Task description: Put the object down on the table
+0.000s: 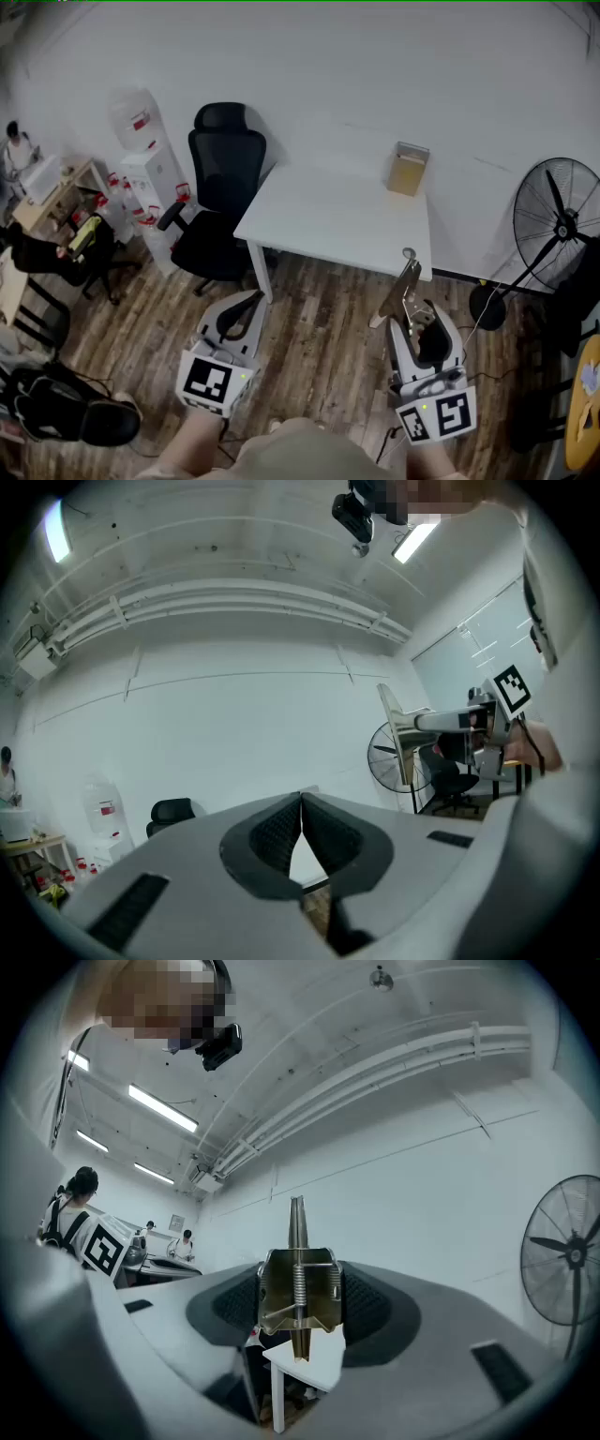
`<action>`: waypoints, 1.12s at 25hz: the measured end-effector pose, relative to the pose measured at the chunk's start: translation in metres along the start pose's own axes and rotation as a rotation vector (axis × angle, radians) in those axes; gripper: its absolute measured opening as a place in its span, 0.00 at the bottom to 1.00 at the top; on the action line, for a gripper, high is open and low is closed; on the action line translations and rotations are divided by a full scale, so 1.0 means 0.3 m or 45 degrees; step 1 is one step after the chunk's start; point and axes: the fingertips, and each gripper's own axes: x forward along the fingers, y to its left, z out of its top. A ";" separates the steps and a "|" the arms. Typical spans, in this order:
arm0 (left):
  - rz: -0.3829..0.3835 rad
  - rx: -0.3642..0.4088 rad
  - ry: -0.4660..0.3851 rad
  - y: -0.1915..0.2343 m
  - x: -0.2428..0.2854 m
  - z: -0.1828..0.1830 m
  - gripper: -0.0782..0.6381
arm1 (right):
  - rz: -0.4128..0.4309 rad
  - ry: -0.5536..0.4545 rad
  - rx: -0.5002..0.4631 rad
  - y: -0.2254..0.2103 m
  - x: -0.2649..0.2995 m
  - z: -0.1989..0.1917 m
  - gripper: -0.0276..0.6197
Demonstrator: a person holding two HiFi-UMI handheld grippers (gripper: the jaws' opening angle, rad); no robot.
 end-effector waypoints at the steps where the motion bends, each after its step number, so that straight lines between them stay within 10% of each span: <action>1: -0.002 0.001 0.003 -0.006 0.006 0.001 0.14 | 0.000 0.000 0.002 -0.008 -0.002 0.000 0.42; 28: 0.030 0.020 0.044 -0.202 0.072 0.010 0.14 | 0.083 0.070 0.071 -0.161 -0.085 -0.088 0.42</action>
